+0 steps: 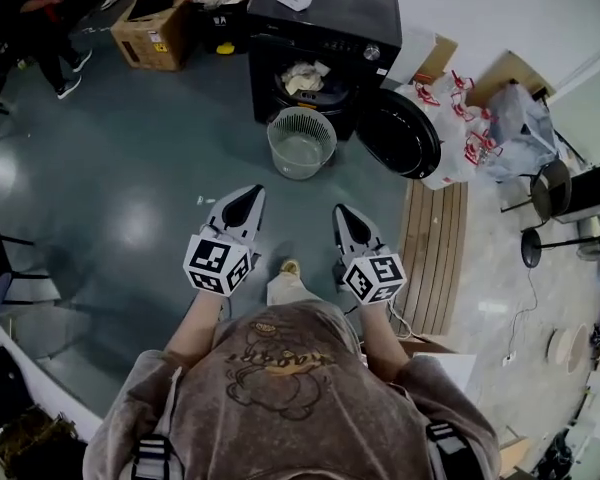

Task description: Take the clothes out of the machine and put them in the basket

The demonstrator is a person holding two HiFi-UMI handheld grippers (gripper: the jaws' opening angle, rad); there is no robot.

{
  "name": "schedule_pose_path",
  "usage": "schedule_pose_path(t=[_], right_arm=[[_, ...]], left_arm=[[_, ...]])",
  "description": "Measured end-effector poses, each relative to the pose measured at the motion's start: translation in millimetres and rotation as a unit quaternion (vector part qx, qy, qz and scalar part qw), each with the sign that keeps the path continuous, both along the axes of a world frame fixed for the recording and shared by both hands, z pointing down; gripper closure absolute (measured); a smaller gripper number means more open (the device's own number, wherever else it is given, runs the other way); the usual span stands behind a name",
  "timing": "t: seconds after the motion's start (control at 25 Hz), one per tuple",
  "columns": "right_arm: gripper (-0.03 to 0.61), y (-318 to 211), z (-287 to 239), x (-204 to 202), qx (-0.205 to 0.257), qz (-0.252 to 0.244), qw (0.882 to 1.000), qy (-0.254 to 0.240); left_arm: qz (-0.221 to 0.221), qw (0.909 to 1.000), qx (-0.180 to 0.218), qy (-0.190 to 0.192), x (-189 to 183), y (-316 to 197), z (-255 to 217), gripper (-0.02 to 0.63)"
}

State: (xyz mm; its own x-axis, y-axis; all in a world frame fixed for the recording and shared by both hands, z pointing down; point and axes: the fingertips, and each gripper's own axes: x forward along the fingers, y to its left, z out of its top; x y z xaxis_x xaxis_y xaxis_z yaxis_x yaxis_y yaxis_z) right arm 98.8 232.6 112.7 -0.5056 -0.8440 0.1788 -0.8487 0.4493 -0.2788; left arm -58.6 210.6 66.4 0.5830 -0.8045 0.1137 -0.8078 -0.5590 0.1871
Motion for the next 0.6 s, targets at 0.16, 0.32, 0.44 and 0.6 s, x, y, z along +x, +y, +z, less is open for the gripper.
schedule_pose_path(t=[0.16,0.32,0.44,0.6], right_arm=[[0.584,-48.9,0.1,17.8,-0.003,-0.005,1.000,-0.003],[0.583,-87.7,-6.1,19.2,0.001,-0.018,1.000,-0.002],[0.583,-107.4,-9.5,16.2,0.002,-0.027,1.000,-0.005],[0.583,-137.6,-7.0,14.0,-0.003,-0.025,1.000,-0.005]], left_arm=[[0.000,0.9998,-0.010,0.019,18.1,-47.0,-1.2,0.607],[-0.007,0.9999,-0.001,0.016,21.4,-86.2,-7.8,0.607],[-0.013,0.9999,0.002,0.007,20.0,-107.7,-7.5,0.607],[-0.023,0.9997,0.003,0.008,16.0,-143.5,-4.9,0.607]])
